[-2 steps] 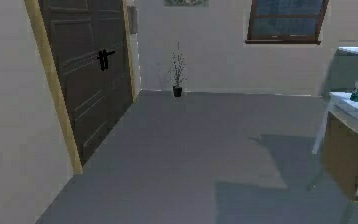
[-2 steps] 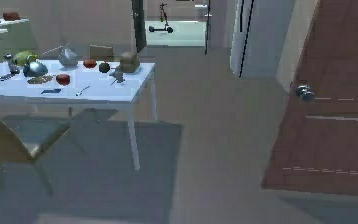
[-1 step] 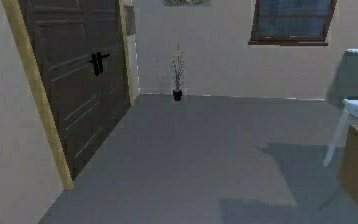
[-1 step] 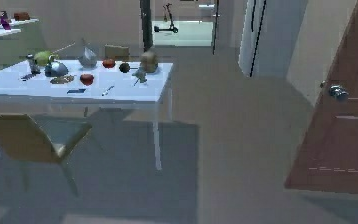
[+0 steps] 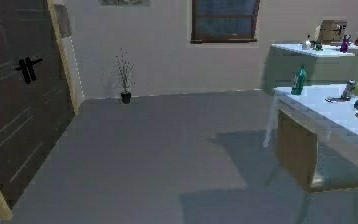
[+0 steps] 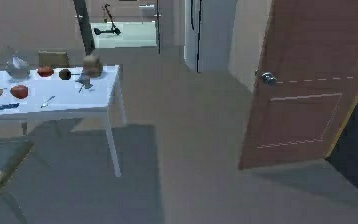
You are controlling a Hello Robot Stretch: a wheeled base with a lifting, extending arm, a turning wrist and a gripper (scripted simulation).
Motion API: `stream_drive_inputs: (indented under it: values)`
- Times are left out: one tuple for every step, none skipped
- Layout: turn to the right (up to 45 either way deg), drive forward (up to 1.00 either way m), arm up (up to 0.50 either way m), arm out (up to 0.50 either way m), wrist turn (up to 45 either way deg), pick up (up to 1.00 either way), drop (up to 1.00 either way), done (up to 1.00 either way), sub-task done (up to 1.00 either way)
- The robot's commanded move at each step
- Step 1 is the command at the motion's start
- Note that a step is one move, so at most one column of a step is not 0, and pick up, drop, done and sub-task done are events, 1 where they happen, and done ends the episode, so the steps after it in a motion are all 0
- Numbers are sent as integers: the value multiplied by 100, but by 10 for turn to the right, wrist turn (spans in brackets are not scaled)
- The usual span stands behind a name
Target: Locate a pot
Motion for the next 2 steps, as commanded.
stream_drive_inputs:
  values:
    - [0, 100, 0, 0, 0, 0, 0, 0, 0]
    - [60, 0, 0, 0, 0, 0, 0, 0, 0]
